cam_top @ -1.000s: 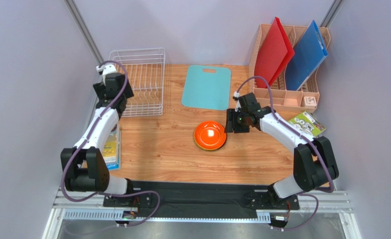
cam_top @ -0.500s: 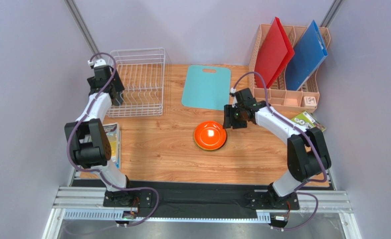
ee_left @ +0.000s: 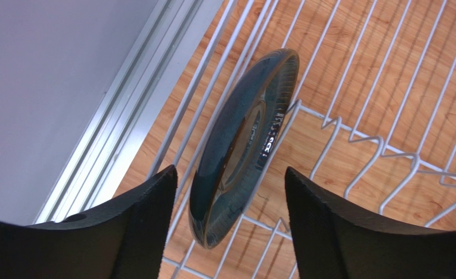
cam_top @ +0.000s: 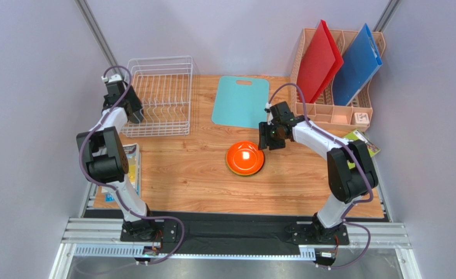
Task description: Unload the plates from the dish rack
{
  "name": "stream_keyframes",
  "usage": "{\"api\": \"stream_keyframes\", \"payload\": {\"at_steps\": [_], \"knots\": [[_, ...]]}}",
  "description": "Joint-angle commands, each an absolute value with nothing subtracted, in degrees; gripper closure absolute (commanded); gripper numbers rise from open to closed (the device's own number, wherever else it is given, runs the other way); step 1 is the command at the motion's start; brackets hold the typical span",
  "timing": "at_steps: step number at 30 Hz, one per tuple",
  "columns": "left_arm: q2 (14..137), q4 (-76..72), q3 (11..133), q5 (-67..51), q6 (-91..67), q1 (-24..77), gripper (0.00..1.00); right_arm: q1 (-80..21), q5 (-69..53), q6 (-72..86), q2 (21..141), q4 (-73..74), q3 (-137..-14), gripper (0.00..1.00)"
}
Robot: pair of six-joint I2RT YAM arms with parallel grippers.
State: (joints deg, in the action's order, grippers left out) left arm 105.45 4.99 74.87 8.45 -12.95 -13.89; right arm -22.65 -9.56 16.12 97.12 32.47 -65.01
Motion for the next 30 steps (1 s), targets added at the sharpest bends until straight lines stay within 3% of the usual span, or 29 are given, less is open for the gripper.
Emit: {"api": "stream_keyframes", "payload": {"at_steps": [1, 3, 5, 8, 9, 12, 14, 15, 30], "knots": [[107.0, 1.2, 77.7, 7.7, -13.9, -15.3, 0.28, -22.1, -10.4, 14.9, 98.2, 30.6, -67.4, 0.46], [107.6, 0.5, 77.7, 7.4, -13.8, -15.5, 0.40, -21.8, -10.5, 14.8, 98.5, 30.5, -67.5, 0.47], [107.7, 0.3, 77.3, 7.5, -13.5, -15.5, 0.42, -21.4, -10.7, 14.7, 98.9, 30.6, -67.6, 0.47], [107.9, -2.2, 77.1, 7.2, -12.7, -15.5, 0.54, -21.5, -11.3, 14.8, 99.5, 30.4, -67.8, 0.47], [107.9, -2.6, 77.0, 6.9, -12.4, -15.5, 0.65, -21.5, -11.4, 14.7, 99.5, 30.3, -67.7, 0.47], [107.3, -3.6, 75.7, 6.8, -11.8, -15.5, 0.86, -21.4, -11.4, 14.8, 99.8, 30.3, -67.7, 0.47], [106.5, -4.6, 74.9, 6.4, -11.7, -15.6, 0.91, -21.4, -11.6, 14.9, 99.9, 30.2, -67.7, 0.47], [106.3, -4.8, 74.0, 6.2, -11.5, -15.6, 1.00, -21.4, -11.6, 14.9, 100.0, 30.2, -67.7, 0.47], [97.2, -6.7, 71.2, 5.9, -2.1, -14.3, 1.00, -21.4, -11.5, 15.1, 98.8, 30.8, -66.8, 0.47]]}}
